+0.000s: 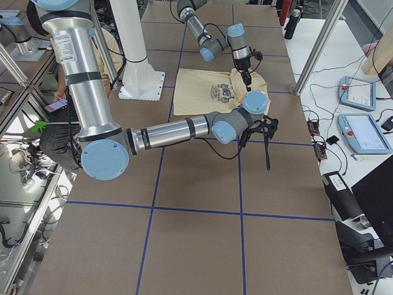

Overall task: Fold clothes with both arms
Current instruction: 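Fold the held sleeve across the shirt toward the collar while the right arm withdraws, then release the sleeve and move both grippers toward the shirt hem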

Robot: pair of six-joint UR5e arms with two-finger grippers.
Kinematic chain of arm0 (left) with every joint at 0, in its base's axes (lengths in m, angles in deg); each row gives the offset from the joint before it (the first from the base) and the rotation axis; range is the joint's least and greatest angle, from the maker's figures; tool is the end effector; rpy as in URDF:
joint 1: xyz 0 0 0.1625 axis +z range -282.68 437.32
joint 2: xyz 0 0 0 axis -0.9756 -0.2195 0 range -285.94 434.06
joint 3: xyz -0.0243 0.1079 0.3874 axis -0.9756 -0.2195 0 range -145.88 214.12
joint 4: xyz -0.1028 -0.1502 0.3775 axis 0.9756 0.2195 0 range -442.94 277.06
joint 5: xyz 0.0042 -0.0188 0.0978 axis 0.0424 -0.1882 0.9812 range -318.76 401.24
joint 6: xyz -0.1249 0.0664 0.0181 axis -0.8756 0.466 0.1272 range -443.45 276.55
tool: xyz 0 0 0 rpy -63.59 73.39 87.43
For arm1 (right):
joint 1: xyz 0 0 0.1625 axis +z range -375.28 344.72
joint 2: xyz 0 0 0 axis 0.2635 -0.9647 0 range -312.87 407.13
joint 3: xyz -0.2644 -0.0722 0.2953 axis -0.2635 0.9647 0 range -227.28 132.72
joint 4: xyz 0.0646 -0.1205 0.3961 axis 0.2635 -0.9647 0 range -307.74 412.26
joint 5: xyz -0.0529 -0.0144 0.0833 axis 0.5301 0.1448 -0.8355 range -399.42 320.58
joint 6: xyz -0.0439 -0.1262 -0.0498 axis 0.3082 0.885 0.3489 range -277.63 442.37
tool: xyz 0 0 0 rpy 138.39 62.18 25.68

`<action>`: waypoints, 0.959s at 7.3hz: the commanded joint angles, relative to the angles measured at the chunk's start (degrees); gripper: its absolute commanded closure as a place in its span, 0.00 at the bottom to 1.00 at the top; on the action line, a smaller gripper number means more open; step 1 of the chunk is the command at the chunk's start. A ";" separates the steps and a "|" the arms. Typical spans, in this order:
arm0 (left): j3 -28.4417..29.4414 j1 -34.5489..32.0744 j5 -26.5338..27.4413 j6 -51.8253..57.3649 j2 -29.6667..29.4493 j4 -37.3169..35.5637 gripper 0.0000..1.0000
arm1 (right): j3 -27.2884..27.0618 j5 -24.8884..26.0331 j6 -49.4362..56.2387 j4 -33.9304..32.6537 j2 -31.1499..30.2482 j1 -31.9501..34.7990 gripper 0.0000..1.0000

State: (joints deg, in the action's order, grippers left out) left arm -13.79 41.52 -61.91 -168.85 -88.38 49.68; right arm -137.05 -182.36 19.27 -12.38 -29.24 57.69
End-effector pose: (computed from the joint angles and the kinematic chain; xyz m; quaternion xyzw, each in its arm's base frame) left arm 0.6619 -0.6019 0.0286 0.1176 0.5862 -0.1492 0.7876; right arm -0.1610 -0.5917 0.4666 -0.0433 -0.5130 0.1943 0.8350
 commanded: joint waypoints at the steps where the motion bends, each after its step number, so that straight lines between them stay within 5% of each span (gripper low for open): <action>1: -0.43 -0.32 -0.03 -0.29 -0.06 0.36 0.19 | -0.06 0.38 -1.40 -0.14 0.95 -0.54 0.01; 2: -2.44 -0.93 -0.64 -2.04 0.54 0.28 0.17 | -1.36 0.47 -5.76 0.21 1.04 -1.94 0.01; 3: -10.46 -0.85 -3.87 -2.23 6.12 -1.03 0.17 | -6.16 2.64 -15.12 0.47 0.35 -5.87 0.01; 4: -22.55 -0.85 -8.51 -2.14 15.22 -2.87 0.17 | -11.26 7.89 -22.08 0.47 -1.40 -11.13 0.01; 7: -51.14 -2.52 -8.56 5.72 36.07 -16.90 0.17 | -27.08 30.10 -46.30 0.39 -8.95 -32.98 0.01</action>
State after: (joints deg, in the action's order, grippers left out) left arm -53.50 39.65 -70.27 -167.41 -61.12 38.51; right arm -157.68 -161.00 -15.47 -11.97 -35.41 33.99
